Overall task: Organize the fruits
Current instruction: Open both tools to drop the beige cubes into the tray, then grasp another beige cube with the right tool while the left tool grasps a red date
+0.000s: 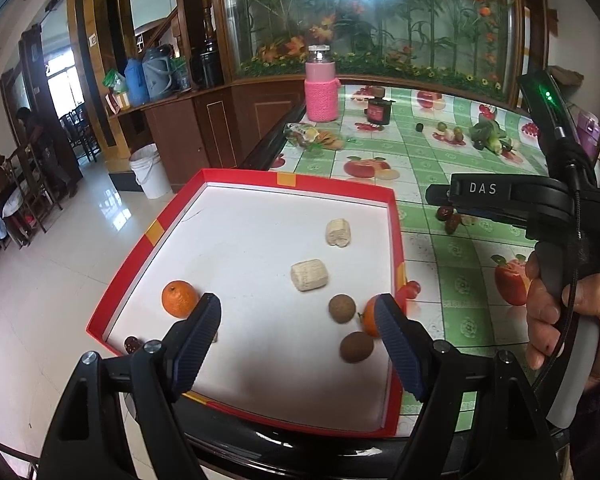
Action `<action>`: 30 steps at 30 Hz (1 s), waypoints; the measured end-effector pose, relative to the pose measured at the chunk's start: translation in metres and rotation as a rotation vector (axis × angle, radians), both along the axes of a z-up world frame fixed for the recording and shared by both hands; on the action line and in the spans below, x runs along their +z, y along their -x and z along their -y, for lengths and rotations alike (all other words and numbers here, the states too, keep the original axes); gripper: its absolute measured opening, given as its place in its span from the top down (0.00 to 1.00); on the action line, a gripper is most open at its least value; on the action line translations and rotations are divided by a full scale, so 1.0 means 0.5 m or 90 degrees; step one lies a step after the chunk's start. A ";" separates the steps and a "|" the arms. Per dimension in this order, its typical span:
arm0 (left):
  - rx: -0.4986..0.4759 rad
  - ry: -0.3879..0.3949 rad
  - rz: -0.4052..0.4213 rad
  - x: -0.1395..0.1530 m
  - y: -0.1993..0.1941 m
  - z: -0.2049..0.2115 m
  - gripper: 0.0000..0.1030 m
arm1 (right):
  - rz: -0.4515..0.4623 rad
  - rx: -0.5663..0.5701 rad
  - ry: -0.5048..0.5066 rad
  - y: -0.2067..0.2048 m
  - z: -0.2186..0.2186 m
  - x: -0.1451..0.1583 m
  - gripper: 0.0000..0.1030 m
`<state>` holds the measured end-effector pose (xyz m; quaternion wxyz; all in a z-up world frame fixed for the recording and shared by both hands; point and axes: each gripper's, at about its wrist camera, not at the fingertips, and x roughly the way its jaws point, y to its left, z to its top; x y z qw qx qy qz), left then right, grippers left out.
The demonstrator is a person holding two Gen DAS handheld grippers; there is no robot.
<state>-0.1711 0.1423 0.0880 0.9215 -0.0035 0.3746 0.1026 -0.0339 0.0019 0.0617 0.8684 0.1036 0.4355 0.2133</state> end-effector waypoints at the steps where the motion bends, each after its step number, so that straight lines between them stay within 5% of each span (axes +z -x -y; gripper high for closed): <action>1: -0.001 0.000 0.000 0.002 0.004 0.003 0.23 | 0.001 -0.003 -0.001 0.002 0.007 0.002 0.59; 18: -0.031 -0.012 -0.002 -0.014 0.045 0.045 0.22 | 0.054 -0.077 -0.013 0.102 0.190 0.052 0.58; 30: 0.002 0.014 -0.046 -0.045 -0.064 0.019 0.22 | 0.020 -0.180 0.005 0.067 0.396 -0.029 0.55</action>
